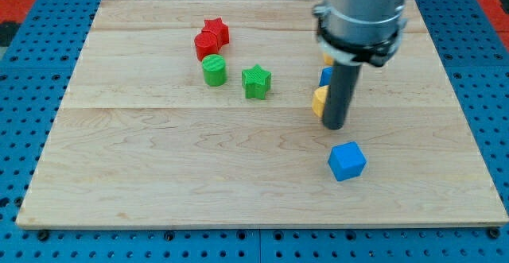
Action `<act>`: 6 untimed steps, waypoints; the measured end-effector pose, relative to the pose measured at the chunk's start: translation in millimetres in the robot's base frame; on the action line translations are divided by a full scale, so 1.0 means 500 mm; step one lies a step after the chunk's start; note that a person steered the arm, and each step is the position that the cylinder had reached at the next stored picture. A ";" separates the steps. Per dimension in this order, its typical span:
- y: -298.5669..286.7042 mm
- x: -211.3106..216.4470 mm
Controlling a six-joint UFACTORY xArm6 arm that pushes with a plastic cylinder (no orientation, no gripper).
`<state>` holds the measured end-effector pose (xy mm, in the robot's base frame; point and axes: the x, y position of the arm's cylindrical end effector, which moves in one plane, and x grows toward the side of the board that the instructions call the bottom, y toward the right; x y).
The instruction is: Drag the blue cube to the right side of the green star
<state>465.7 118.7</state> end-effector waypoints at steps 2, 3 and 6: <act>0.001 -0.049; 0.109 0.035; -0.023 0.195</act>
<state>563.1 107.3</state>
